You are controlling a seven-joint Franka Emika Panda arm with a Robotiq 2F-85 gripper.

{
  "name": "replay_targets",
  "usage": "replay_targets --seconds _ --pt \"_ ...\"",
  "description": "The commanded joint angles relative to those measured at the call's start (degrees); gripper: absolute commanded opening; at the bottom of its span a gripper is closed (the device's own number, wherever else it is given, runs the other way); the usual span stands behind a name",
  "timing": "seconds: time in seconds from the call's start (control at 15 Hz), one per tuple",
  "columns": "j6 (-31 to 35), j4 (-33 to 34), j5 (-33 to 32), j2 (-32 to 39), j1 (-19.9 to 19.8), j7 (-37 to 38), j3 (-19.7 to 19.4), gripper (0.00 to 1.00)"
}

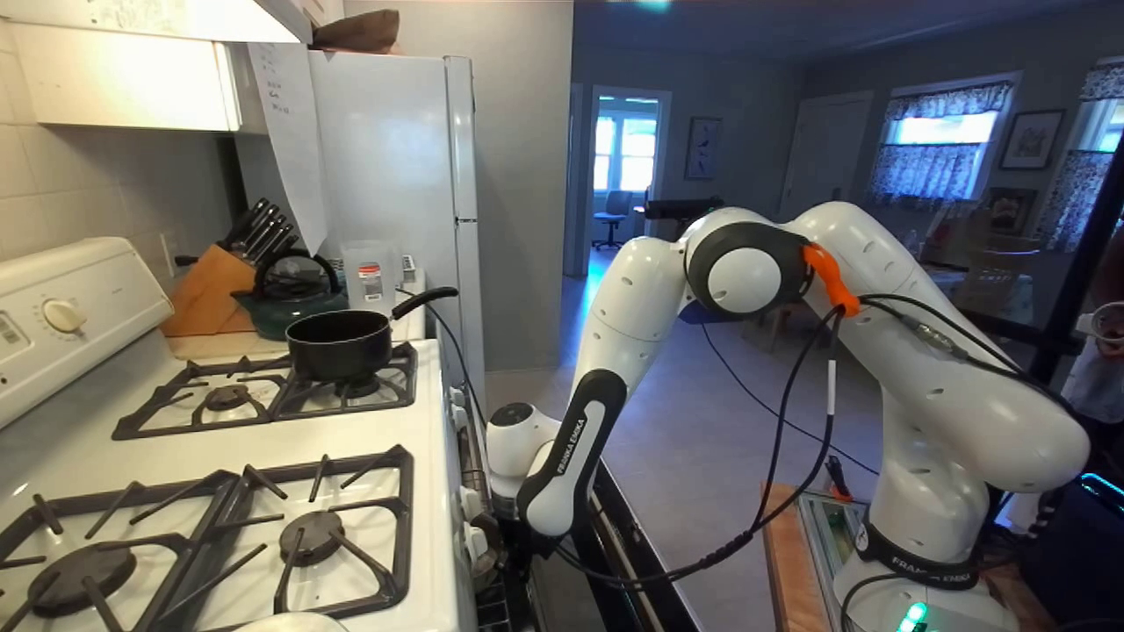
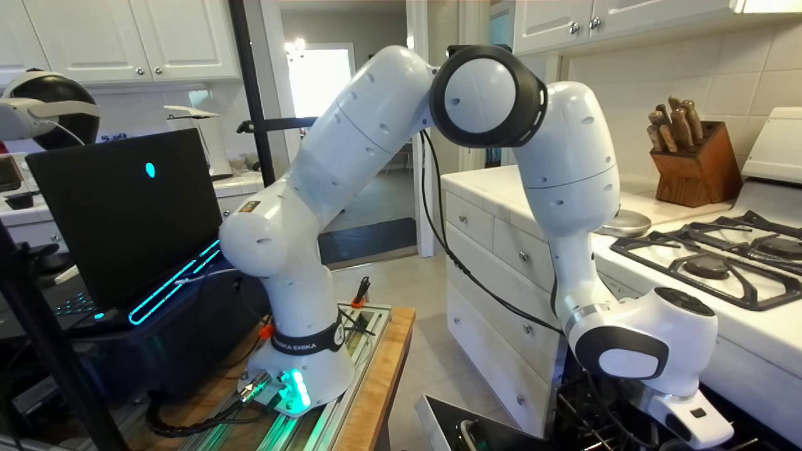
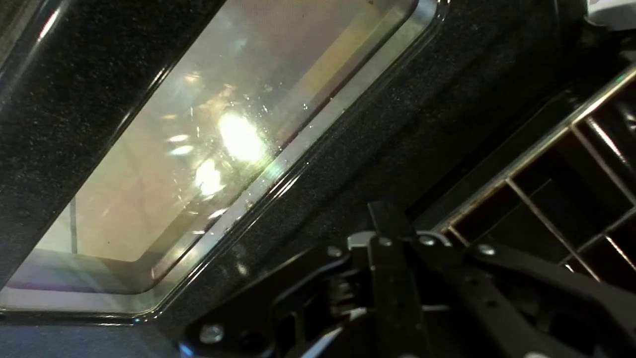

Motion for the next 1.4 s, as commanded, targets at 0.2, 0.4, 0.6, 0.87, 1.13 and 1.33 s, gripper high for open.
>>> replay_targets --seconds 0.2,0.4,0.6,0.87,1.13,1.33 --pt "2.2 4.1 1.4 4.4 -0.8 -3.6 1.6 0.00" --pt "3.0 4.6 1.0 5.4 -0.5 -4.4 1.7 0.00" --pt "3.3 4.5 0.5 5.8 -0.4 -6.1 1.7 0.00" --pt "3.5 5.2 -0.2 6.7 -0.1 -8.4 1.4 0.00" --pt "6.2 6.5 -0.7 7.8 0.0 -10.4 1.0 0.00" --pt "6.8 6.6 -0.9 8.0 -0.1 -11.9 1.3 0.00"
